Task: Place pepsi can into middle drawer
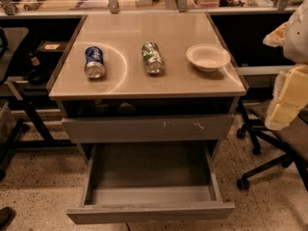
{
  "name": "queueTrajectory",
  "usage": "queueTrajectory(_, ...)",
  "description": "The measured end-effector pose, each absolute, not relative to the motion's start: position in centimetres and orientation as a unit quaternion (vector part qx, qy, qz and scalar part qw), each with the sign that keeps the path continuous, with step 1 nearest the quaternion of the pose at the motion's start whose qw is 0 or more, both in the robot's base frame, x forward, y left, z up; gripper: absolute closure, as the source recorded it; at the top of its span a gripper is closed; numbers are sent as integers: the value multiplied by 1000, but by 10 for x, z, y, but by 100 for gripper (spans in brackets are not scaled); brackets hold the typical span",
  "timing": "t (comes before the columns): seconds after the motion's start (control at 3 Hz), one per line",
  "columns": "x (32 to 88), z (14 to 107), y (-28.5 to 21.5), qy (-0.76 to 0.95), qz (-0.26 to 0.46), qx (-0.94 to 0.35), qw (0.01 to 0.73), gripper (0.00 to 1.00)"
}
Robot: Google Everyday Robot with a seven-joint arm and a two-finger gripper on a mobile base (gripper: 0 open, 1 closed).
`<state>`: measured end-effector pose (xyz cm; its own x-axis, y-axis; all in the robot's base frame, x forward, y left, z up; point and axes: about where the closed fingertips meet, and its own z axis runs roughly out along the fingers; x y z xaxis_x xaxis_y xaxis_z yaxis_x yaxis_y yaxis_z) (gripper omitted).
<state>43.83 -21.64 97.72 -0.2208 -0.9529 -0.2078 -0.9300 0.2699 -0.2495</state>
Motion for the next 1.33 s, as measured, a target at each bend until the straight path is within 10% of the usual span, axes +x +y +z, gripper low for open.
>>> queueTrajectory(1.33, 468, 971, -139, 789, -12, -588, 177, 0)
